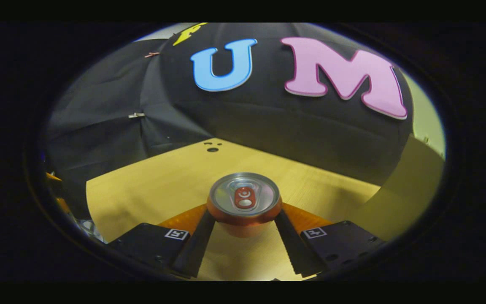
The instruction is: Press the lid of the desktop garbage bin to open it, pick up the crumpled paper on the desktop and throw it into the bin, then pick up the pop can on the desktop and drop it into the bin, and finally close the garbage bin lid.
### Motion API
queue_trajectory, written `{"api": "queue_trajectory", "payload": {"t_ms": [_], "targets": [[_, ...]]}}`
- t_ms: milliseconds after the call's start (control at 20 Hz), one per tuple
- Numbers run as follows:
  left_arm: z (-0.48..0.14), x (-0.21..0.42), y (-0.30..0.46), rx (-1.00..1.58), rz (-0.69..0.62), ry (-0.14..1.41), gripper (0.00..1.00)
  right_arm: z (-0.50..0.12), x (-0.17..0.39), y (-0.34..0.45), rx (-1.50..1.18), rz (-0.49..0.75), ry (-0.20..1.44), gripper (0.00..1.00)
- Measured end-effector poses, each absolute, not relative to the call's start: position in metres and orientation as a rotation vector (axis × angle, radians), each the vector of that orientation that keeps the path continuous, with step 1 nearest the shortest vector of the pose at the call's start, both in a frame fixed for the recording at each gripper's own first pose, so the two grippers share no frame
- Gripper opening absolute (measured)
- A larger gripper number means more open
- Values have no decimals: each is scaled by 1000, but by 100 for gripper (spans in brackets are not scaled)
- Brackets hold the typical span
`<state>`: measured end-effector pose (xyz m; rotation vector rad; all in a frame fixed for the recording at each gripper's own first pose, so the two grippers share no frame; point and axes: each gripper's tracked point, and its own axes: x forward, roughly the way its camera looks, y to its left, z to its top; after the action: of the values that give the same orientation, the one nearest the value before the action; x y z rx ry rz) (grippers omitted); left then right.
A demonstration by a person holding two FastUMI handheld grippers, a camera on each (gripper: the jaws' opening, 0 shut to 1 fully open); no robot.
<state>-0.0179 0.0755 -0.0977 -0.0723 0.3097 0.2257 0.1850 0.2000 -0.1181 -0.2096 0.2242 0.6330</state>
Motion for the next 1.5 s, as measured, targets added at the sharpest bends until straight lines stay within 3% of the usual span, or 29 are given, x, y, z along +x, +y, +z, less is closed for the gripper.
{"api": "queue_trajectory", "payload": {"t_ms": [300,600,650,700,1500], "targets": [[-99,-4,71,-64,192,301,96,-31,159,186,-202,660,99,82],[-98,14,63,-42,129,292,96,33,158,155,-145,594,14,82],[-98,18,61,-32,117,291,96,39,159,147,-142,574,4,87],[-97,21,58,-24,105,291,96,45,161,137,-138,552,-7,82],[-104,49,3,41,-55,327,96,68,174,-24,-74,189,-22,82]]}}
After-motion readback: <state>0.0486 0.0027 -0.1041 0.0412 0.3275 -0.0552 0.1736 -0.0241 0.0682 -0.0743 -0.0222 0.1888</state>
